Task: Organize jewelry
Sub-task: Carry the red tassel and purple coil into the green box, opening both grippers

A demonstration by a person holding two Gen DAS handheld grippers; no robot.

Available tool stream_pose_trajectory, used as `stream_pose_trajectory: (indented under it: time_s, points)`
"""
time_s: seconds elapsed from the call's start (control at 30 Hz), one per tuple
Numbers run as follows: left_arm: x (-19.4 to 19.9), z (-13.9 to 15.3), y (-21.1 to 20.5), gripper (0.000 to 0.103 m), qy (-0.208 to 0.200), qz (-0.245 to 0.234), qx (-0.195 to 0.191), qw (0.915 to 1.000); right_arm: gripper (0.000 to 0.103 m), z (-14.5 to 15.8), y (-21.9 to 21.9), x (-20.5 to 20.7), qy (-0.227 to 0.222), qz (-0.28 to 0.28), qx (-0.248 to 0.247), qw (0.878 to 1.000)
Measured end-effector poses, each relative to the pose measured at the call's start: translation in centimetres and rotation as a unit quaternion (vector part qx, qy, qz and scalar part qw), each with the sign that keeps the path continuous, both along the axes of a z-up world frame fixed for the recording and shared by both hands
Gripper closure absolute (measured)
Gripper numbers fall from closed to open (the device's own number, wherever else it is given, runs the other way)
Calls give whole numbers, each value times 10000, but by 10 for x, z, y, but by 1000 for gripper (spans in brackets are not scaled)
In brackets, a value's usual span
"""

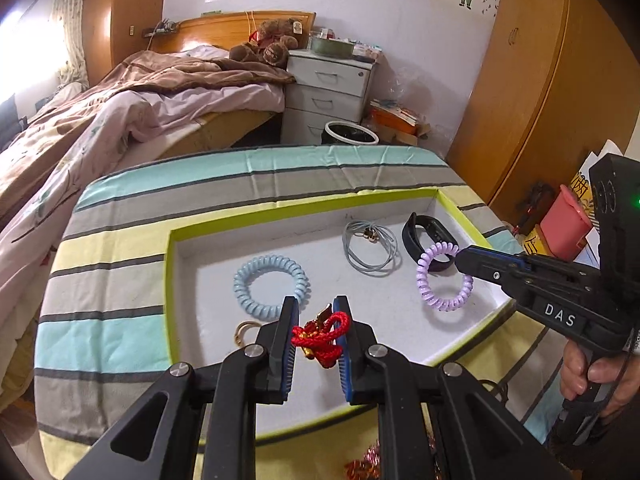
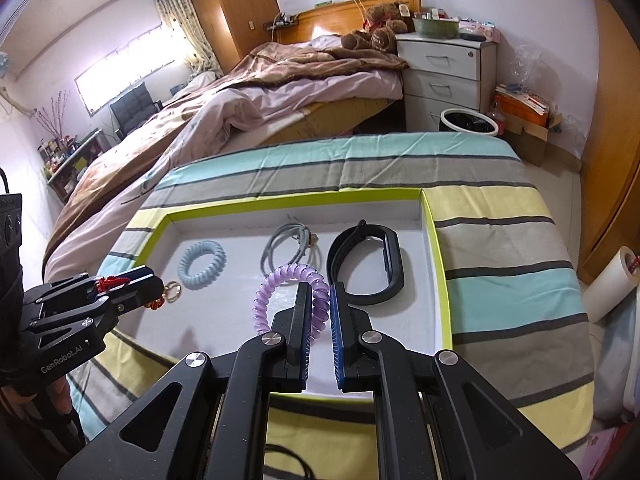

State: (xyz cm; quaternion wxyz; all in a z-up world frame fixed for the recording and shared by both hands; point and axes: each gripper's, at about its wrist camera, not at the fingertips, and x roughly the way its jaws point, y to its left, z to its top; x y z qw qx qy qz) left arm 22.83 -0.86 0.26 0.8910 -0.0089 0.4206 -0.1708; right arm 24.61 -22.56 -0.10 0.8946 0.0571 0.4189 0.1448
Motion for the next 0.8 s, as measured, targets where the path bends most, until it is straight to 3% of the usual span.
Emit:
stream_pose_trajectory:
  time_s: [0.23,0.8]
  points:
    - [16,-17,-10,85,233,-55,33,9997,94,-13,2,7,193,113,-136,9997]
    - [24,-26,-15,85,276,1,115,9996,94,-23,5,8,287,206,-372,9987]
